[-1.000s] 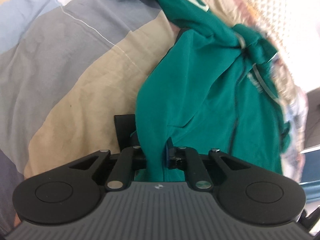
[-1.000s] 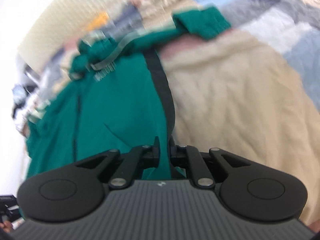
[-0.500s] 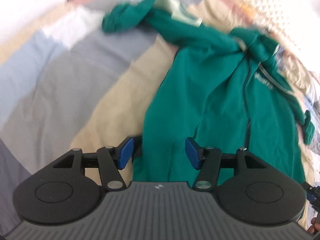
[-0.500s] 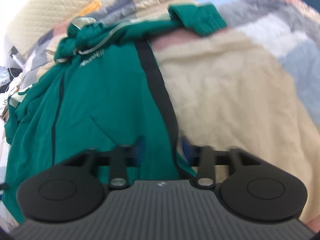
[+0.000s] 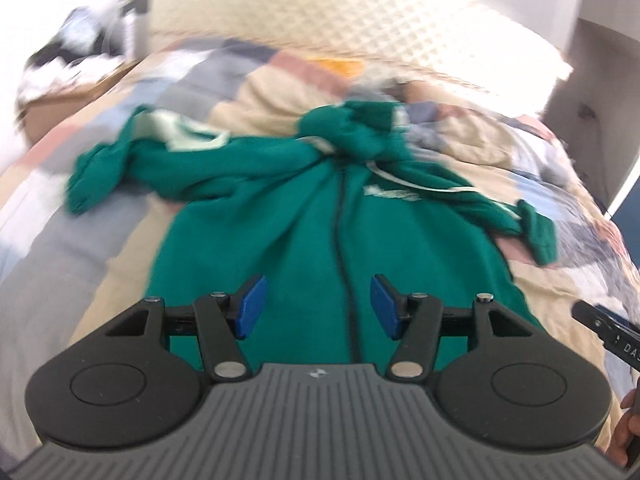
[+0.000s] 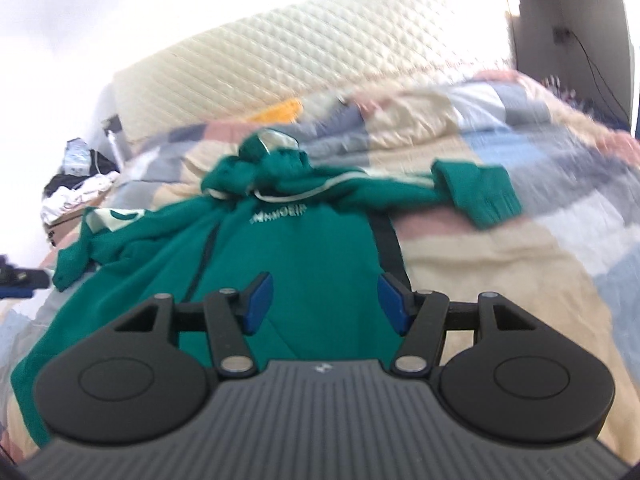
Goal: Fold large clothes
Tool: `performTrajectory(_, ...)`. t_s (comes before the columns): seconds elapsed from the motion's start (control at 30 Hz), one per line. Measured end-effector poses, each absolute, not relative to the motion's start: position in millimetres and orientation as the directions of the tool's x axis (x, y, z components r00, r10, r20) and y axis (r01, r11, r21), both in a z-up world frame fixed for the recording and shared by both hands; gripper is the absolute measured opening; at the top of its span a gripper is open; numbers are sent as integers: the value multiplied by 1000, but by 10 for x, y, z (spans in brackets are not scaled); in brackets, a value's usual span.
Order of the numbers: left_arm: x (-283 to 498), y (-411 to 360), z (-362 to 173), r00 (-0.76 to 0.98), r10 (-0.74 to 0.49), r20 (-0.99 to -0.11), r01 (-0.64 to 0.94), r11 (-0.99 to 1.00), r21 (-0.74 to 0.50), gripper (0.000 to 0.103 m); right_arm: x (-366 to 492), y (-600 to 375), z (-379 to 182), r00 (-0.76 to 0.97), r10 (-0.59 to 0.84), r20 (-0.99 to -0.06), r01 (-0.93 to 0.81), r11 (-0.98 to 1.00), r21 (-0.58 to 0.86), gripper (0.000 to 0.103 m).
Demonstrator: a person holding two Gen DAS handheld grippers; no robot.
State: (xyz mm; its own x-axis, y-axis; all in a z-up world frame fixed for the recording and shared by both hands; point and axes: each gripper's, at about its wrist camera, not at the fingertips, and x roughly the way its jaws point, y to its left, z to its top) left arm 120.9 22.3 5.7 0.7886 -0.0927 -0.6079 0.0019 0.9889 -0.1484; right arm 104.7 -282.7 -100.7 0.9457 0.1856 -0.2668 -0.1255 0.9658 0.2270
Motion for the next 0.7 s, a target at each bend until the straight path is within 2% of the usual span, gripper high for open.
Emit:
performTrajectory(0.23, 1551, -210, -73, 812, -164, -561, 113, 986, -124, 63, 1104, -2739, -980, 953, 216, -212, -162, 956, 244, 61)
performTrajectory(0.43, 1763, -168, -425, 812, -157, -562, 115, 987, -111, 63, 1217, -2625, -1040, 942, 233, -241, -177, 957, 231, 62)
performTrajectory(0.5, 1785, -102, -494, 806, -151, -572, 106, 988, -111, 63, 1300, -2567, -1046, 937, 241, -251, -184, 956, 230, 66)
performTrajectory(0.7, 1828, 190, -674, 801, -142, -582, 61, 986, -156, 63, 1929, -2341, -819, 901, 316, -298, -269, 945, 188, 67)
